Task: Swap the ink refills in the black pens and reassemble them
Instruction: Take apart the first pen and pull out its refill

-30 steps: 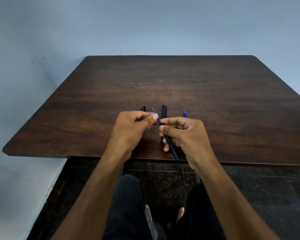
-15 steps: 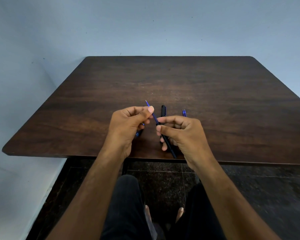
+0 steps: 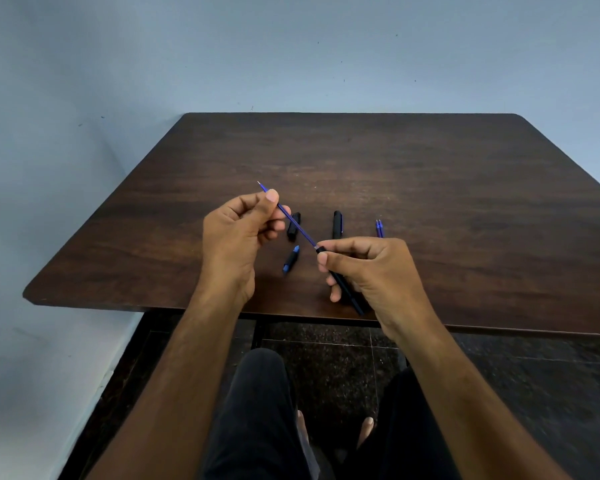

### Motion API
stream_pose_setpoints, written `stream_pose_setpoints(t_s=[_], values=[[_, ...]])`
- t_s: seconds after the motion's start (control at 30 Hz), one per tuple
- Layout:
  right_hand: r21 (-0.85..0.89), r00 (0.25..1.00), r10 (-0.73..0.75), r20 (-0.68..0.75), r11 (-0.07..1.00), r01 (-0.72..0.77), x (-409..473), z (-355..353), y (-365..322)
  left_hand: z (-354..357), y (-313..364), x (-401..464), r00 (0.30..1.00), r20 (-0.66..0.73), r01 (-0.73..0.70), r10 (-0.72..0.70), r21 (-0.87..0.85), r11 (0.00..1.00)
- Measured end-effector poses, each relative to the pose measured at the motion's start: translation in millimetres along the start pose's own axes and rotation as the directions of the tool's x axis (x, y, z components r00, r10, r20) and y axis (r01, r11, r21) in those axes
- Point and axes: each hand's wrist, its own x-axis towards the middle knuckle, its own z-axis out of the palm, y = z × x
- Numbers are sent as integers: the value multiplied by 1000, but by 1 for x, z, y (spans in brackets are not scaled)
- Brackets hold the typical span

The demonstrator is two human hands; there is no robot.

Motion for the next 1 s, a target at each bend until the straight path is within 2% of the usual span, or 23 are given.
stream_pose_setpoints(t_s=[0.13, 0.23, 0.3, 0.37, 0.47, 0.53, 0.67, 0.77, 1.0], values=[[-13, 1000, 0, 17, 1000, 0, 1, 6, -1, -8, 6, 5, 997, -68, -36, 28, -115, 993], [-15, 1000, 11, 22, 1000, -10, 2, 11, -1, -16, 8, 13, 991, -133, -24, 9, -112, 993], [-26, 1000, 14, 22, 1000, -13, 2, 13, -1, -23, 5, 20, 989, -146, -33, 37, 28, 999], [-35, 1000, 17, 14, 999, -17, 3, 15, 0, -30, 1, 28, 989, -114, -57, 92, 281, 958], [-71, 1000, 13, -16, 997, -14, 4, 17, 0, -36, -4, 41, 980, -78, -97, 183, 615, 783], [-78, 1000, 8, -25, 997, -10, 4, 18, -2, -37, -5, 48, 974, -72, -89, 213, 745, 661], [-96, 999, 16, -45, 995, -20, 6, 22, -3, -35, -14, 56, 975, -32, -90, 219, 847, 523], [-131, 998, 19, -64, 991, -27, 7, 22, -2, -31, -23, 56, 977, -35, -68, 212, 885, 460], [-140, 998, 24, -52, 990, -31, 8, 22, -1, -31, -32, 54, 975, -35, -68, 218, 890, 451]])
